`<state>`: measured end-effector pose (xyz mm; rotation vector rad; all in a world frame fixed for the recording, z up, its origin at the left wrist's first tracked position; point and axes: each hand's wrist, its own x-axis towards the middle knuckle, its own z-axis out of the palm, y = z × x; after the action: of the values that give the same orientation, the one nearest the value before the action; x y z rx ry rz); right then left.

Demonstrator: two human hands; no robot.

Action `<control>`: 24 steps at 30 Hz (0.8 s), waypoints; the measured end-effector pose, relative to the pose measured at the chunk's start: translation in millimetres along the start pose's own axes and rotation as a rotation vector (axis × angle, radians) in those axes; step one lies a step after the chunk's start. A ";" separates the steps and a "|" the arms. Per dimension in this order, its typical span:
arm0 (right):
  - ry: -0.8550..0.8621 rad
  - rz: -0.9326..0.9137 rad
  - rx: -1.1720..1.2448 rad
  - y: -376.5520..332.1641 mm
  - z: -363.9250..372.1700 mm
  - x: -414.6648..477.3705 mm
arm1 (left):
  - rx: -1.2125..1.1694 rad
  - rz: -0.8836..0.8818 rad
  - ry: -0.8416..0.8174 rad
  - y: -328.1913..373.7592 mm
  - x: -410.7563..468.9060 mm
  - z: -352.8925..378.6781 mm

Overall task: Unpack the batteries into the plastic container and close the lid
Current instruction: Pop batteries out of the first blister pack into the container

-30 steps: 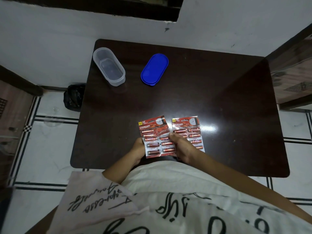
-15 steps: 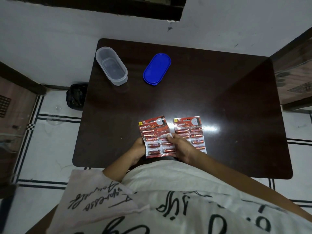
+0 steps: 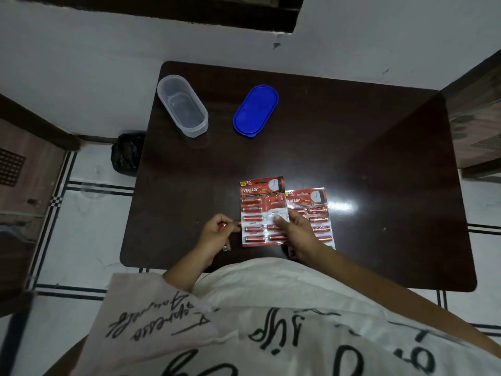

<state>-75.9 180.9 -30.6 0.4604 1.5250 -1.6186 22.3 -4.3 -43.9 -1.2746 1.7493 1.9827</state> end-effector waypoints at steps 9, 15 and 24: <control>0.310 -0.251 -0.740 -5.6 7.0 10.4 | 0.103 0.183 0.139 7.7 2.3 -41.0; 0.308 -0.271 -0.996 -14.6 8.9 9.3 | 0.017 0.234 0.091 27.6 5.6 -46.6; 0.284 -0.451 -1.032 -44.7 25.9 9.6 | -0.687 -0.075 -0.119 61.2 14.1 -34.9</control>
<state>-108.7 149.1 -4.6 -0.2622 2.5407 -0.8518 -10.1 -57.4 -7.8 -1.3200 0.9631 2.6581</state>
